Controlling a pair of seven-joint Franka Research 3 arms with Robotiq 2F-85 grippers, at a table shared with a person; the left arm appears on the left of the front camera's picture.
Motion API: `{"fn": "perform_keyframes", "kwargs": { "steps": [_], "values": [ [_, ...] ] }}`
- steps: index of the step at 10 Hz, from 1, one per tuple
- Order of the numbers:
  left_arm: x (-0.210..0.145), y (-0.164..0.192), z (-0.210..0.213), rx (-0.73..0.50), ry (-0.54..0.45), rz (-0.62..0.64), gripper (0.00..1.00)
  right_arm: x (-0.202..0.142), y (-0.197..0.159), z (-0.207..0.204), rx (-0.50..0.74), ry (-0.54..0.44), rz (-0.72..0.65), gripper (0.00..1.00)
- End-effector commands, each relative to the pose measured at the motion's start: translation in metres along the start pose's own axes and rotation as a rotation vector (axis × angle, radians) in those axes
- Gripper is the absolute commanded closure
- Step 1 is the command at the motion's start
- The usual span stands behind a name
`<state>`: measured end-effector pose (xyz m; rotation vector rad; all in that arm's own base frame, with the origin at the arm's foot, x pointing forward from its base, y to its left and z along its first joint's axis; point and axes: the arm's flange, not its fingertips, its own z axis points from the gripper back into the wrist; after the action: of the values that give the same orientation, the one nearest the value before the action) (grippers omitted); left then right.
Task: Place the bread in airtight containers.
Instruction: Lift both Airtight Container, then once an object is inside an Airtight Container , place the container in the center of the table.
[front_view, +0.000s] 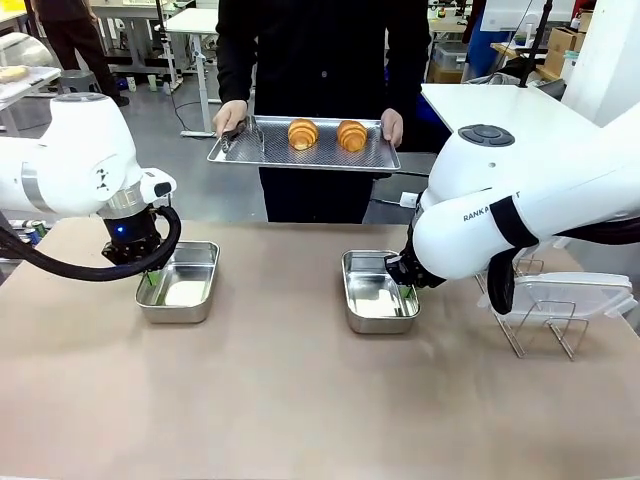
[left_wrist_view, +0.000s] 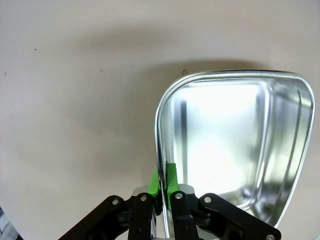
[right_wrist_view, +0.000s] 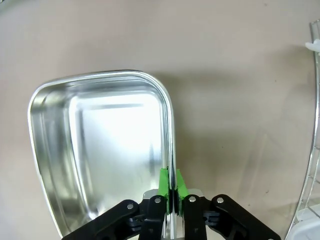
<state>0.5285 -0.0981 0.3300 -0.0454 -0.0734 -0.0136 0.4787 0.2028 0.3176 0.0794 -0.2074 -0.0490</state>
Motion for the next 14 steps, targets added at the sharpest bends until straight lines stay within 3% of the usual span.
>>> {"fn": "perform_keyframes", "kwargs": {
  "steps": [1, 7, 9, 10, 11, 14],
  "values": [
    [0.002, -0.001, 0.011, -0.021, 0.005, 0.0, 1.0, 0.004, 0.007, 0.009, -0.036, 0.003, -0.019, 1.0],
    [0.003, -0.02, 0.115, -0.056, -0.013, 0.063, 1.0, 0.016, -0.002, 0.138, -0.026, -0.04, 0.045, 1.0],
    [0.003, -0.022, 0.126, -0.087, -0.006, 0.039, 1.0, 0.014, -0.005, 0.151, -0.012, -0.043, 0.072, 1.0],
    [0.005, -0.023, 0.125, -0.103, -0.004, 0.084, 1.0, 0.015, -0.008, 0.153, -0.001, -0.064, 0.023, 1.0],
    [0.002, -0.02, 0.126, -0.062, -0.017, 0.029, 1.0, 0.012, 0.001, 0.152, -0.041, -0.054, 0.052, 1.0],
    [0.002, -0.02, 0.126, -0.062, -0.017, 0.029, 1.0, 0.012, 0.001, 0.152, -0.041, -0.054, 0.052, 1.0]
  ]
}}
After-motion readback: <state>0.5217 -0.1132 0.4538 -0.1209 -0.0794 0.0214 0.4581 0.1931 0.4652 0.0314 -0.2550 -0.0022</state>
